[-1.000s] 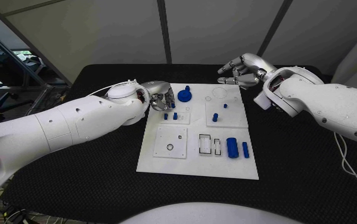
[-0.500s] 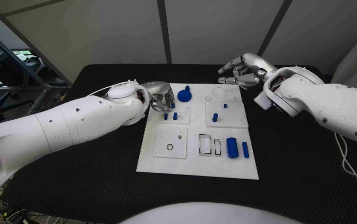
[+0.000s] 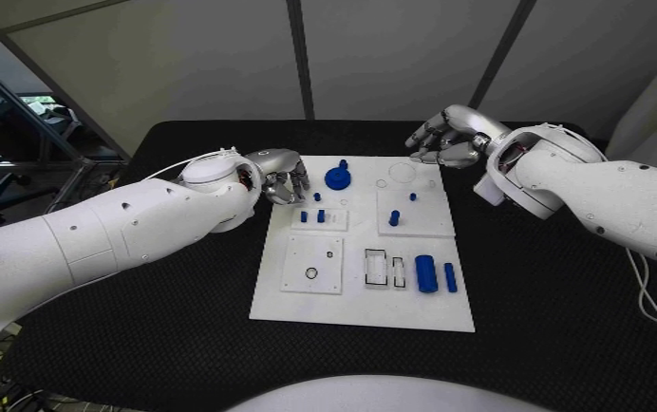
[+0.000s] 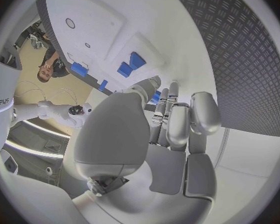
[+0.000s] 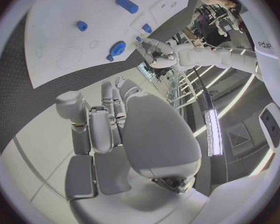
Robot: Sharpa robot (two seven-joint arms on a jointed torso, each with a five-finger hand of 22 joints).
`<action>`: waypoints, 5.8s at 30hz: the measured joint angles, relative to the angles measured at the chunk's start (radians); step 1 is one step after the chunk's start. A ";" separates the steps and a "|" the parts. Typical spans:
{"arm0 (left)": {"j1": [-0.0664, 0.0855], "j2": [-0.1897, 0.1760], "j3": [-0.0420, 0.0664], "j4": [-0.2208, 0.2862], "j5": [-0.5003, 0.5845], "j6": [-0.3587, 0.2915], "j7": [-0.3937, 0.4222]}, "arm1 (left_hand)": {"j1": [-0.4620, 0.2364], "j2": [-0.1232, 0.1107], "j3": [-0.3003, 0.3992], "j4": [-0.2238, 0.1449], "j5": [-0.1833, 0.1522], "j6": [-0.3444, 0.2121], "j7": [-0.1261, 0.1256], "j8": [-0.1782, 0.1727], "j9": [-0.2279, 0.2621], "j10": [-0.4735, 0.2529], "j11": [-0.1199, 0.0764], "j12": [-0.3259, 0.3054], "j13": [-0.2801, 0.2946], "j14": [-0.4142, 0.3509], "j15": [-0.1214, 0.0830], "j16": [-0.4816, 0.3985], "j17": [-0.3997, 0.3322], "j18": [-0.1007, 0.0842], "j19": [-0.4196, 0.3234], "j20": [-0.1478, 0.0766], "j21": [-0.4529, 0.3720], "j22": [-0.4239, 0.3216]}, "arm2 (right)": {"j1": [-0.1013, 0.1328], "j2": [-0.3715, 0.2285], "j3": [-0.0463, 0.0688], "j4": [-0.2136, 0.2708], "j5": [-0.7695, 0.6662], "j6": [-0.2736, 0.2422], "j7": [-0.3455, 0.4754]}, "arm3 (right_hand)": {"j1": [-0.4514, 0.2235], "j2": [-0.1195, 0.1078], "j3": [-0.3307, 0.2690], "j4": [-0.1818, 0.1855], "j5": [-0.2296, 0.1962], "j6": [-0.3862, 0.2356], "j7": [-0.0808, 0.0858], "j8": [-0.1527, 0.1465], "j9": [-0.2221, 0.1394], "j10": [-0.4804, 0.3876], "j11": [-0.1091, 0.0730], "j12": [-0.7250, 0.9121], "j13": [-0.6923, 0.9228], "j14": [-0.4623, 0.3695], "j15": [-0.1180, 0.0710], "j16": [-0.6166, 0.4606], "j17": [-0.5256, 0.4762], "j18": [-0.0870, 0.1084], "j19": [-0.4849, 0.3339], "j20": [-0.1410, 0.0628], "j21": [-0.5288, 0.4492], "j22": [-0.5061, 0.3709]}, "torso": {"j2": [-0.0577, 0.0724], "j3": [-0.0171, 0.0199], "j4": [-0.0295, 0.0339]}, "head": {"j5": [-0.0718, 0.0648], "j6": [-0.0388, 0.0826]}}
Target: Assemble the parts on the task board
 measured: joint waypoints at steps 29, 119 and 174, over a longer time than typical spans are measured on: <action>0.000 -0.174 0.027 0.138 1.126 -0.133 0.304 | 0.021 0.032 -0.013 -0.037 0.000 0.037 -0.003 0.037 -0.006 -0.034 0.002 0.063 0.031 -0.242 0.002 -0.418 -0.590 0.002 -0.267 0.006 -0.553 -0.241 | -0.065 0.002 -0.026 0.064 -0.514 0.102 -0.214 | -0.041 -0.077 0.137 -0.002 -0.050 0.026 0.001 -0.053 -0.004 0.042 0.021 -0.250 -0.262 0.000 0.008 0.000 -0.014 0.000 0.003 0.011 0.016 0.026 | -0.001 -0.0031 -0.0019 | -0.052 0.019; -0.001 -0.137 0.028 0.133 1.236 -0.090 0.333 | 0.012 0.049 -0.039 -0.050 0.000 0.012 0.015 0.037 -0.017 -0.077 0.016 0.087 0.036 -0.259 0.012 -0.434 -0.625 0.002 -0.271 0.010 -0.568 -0.250 | -0.117 0.136 -0.065 0.270 -0.435 -0.075 -0.151 | -0.072 -0.037 0.321 -0.145 -0.053 0.162 -0.021 -0.038 0.017 0.201 -0.009 -0.282 -0.341 -0.002 -0.009 0.042 0.028 0.000 0.028 -0.007 0.079 0.117 | -0.001 -0.0032 0.0000 | 0.025 -0.001; 0.000 -0.112 0.028 0.127 1.236 -0.074 0.321 | 0.007 0.054 -0.045 -0.044 0.000 0.005 0.015 0.037 -0.018 -0.077 0.016 0.087 0.037 -0.259 0.012 -0.434 -0.628 0.002 -0.274 0.013 -0.576 -0.252 | -0.174 0.228 -0.084 0.173 -0.476 0.038 -0.152 | -0.081 -0.036 0.322 -0.147 -0.058 0.160 -0.022 -0.047 0.017 0.199 -0.007 -0.286 -0.344 -0.002 -0.009 0.047 0.028 0.000 0.028 -0.007 0.079 0.115 | -0.001 -0.0016 -0.0025 | 0.075 -0.040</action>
